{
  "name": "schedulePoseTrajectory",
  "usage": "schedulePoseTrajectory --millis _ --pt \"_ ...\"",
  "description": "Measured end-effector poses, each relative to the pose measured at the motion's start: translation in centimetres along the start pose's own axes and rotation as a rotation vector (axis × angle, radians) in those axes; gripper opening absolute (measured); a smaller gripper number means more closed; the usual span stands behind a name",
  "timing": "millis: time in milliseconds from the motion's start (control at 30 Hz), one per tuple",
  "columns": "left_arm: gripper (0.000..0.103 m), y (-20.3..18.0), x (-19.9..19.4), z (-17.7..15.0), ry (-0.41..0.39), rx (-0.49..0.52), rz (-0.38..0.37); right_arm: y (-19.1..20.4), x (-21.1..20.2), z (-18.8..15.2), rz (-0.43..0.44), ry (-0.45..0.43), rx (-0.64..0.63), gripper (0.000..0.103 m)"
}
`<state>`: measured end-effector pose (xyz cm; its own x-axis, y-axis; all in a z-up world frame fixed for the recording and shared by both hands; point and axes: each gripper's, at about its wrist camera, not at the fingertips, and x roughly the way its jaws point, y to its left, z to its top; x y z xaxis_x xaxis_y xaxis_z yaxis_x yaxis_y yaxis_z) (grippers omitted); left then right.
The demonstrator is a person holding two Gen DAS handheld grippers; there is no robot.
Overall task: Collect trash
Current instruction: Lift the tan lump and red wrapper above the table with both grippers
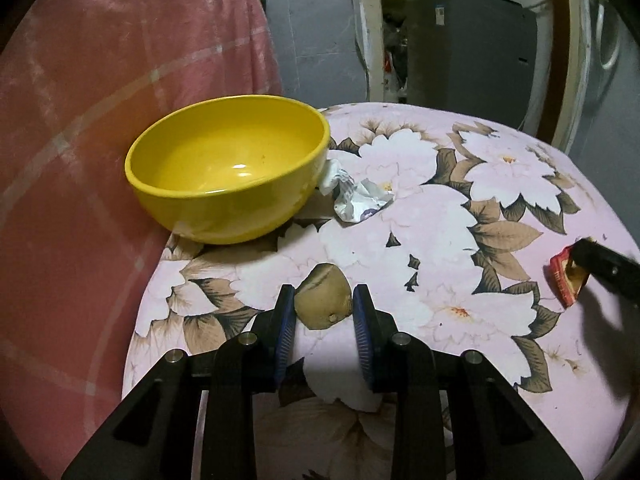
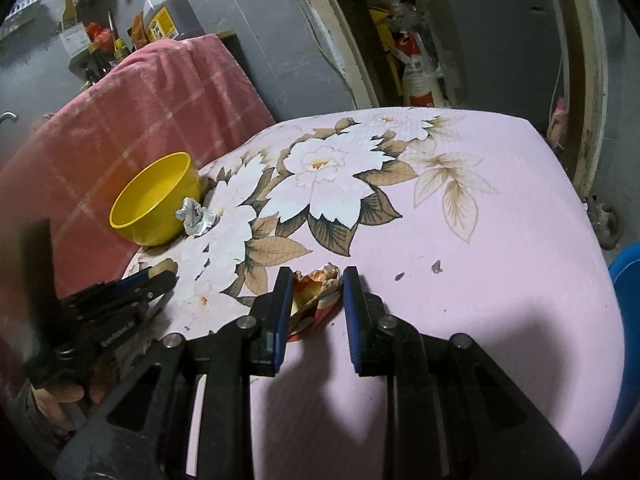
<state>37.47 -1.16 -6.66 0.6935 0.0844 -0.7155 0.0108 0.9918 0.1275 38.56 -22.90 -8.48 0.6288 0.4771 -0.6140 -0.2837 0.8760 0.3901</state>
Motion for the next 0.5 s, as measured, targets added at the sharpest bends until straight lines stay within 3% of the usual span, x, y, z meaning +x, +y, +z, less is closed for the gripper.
schedulePoseTrajectory --millis 300,500 --pt "0.025 -2.8 -1.0 -0.9 -0.028 0.119 0.009 -0.2 0.0 -0.1 0.01 -0.003 0.011 0.051" --pt "0.025 -2.2 -0.8 -1.0 -0.024 0.107 -0.009 -0.3 0.0 -0.1 0.001 0.0 0.003 0.051"
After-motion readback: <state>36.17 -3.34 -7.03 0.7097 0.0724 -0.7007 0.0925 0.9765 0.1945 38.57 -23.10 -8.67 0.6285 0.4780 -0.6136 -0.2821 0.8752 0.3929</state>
